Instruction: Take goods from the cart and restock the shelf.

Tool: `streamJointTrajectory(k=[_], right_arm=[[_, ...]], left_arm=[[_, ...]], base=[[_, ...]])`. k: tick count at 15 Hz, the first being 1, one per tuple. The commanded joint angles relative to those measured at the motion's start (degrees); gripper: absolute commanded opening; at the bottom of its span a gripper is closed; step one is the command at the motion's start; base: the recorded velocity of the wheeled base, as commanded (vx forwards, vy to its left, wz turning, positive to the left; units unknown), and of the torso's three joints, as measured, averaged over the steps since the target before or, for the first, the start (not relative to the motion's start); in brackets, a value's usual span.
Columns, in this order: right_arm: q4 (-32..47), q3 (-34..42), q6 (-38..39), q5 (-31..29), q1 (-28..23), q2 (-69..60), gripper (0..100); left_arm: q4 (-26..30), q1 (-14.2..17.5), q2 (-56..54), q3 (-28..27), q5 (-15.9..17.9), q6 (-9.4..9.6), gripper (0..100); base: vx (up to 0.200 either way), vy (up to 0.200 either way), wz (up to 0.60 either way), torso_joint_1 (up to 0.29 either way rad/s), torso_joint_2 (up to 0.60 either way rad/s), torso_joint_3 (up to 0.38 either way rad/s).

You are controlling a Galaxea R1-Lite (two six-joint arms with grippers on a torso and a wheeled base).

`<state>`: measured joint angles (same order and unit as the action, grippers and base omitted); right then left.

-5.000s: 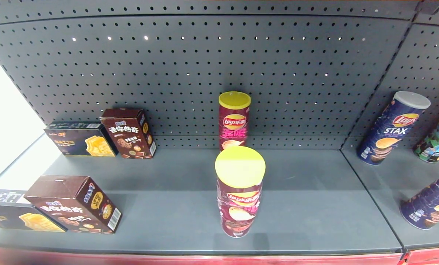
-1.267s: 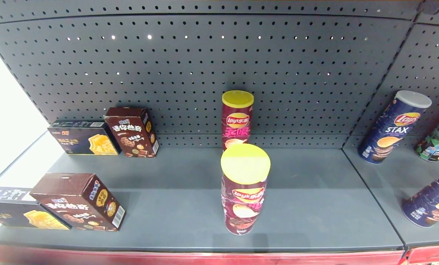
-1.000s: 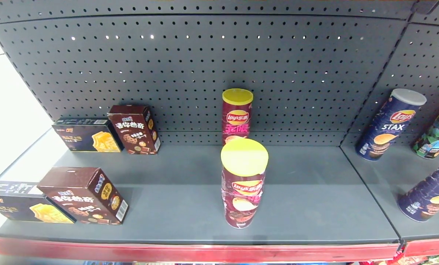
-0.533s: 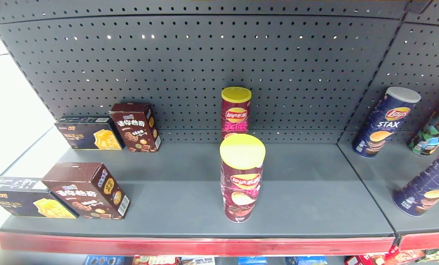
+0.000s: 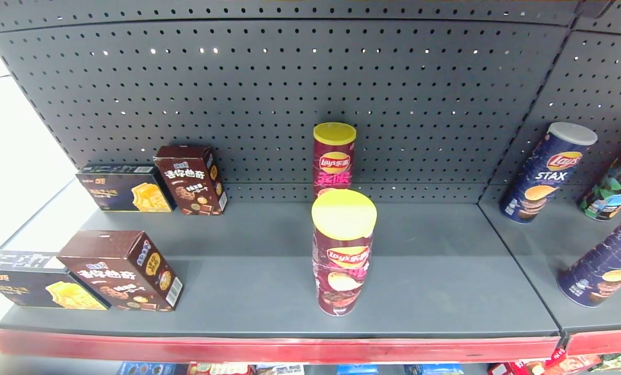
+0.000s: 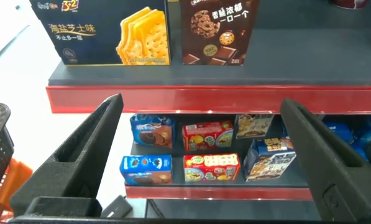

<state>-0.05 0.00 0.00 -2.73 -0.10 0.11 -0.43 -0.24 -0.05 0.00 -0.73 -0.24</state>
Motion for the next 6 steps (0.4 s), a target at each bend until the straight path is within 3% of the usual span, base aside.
streamJointTrajectory(k=[1,6], right_arm=[[-0.04,0.00,0.00,0.01,0.01,0.07,100],[-0.04,0.00,-0.18,0.09,-0.08,0.15,100]], left_arm=[[-0.01,0.07,0.05,0.00,-0.06,-0.02,100],[-0.01,-0.02,0.05,0.00,-0.06,-0.02,100]], base=[[0.000,0.000,0.00,0.000,0.00,0.000],[0.000,0.000,0.00,0.000,0.00,0.000]])
